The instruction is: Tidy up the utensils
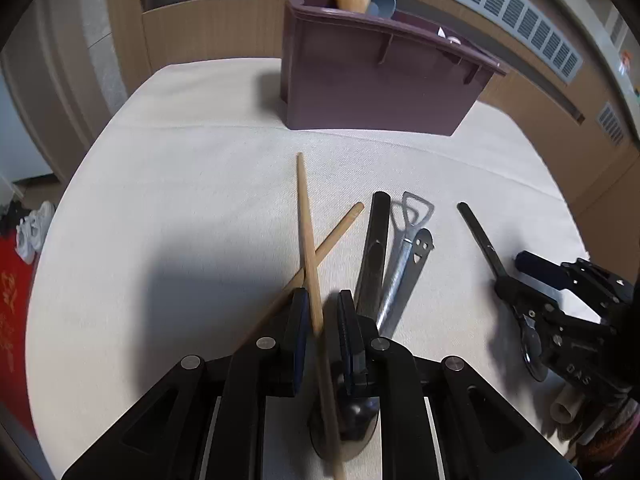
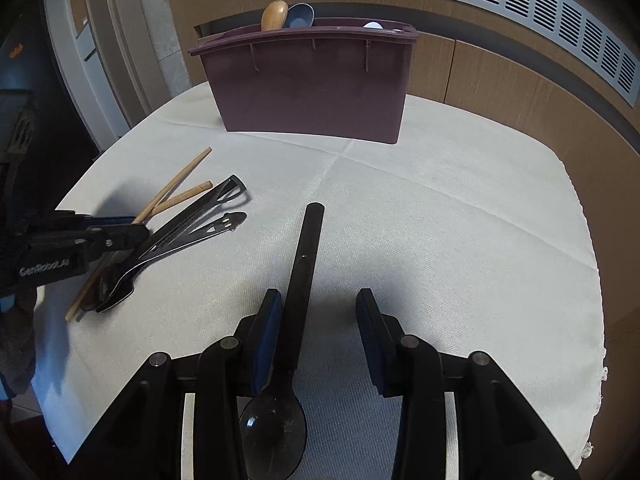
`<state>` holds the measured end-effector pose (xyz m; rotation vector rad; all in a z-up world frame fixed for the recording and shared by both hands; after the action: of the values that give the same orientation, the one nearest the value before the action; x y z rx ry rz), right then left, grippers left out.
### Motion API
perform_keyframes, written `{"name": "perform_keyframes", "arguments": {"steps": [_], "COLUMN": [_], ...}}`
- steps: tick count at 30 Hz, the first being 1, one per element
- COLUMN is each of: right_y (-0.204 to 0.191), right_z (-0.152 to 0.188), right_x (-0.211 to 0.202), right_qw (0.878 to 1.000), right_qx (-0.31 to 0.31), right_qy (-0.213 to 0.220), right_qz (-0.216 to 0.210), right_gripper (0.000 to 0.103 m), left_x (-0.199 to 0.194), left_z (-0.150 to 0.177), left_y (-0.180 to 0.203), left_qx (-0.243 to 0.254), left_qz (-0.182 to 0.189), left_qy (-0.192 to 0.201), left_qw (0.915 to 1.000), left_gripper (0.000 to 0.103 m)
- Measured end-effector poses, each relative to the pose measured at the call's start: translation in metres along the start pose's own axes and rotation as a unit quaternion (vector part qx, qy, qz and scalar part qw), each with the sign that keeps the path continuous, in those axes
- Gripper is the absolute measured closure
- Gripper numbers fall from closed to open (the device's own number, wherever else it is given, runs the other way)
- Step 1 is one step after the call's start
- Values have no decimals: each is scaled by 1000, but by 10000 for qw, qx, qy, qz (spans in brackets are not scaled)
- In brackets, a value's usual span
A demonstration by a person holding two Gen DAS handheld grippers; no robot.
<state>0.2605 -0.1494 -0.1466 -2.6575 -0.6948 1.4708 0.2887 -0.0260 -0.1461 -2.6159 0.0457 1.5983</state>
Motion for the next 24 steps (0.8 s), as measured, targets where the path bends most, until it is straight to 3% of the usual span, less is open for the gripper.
{"name": "perform_keyframes", "arguments": {"steps": [8, 11, 14, 18, 21, 24], "right_y": [1, -1, -4, -7, -5, -4], "right_z": [0, -1, -5, -12, -15, -17], "right_x": [-3, -5, -11, -11, 1, 16], "right_qw": [9999, 9999, 9996, 9994, 9999, 9998], "right_qx": [-29, -65, -69, -13, -32, 7], "right_qy": [98, 139, 218, 174, 34, -171], "right_qz": [-9, -9, -181, -296, -99, -67], "right_gripper": [67, 67, 67, 66, 67, 69], "left_x": [16, 17, 10, -16, -41, -63], "left_z": [-24, -28, -24, -14, -6, -4], "left_y": [8, 7, 8, 0, -12, -22], "left_qx": [130, 142, 95, -504, -1138, -1375], "left_qz": [135, 53, -106, 137, 402, 343], "left_qy": [-692, -616, -152, 537, 1005, 1511], "left_qw": [9974, 9980, 9998, 9972, 9876, 9783], "left_gripper": [88, 94, 97, 97, 97, 97]}}
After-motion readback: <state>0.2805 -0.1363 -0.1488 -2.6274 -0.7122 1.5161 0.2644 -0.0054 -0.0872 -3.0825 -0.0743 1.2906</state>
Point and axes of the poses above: each gripper's, at about its wrist camera, not at the fingertips, and x roughly the way its jaws point, y to its right, z to its underside, the point moved 8 cm from there along x, roughly the way its jaws point, and after that the axes turned 13 degrees about -z, right-handed, at the moved point
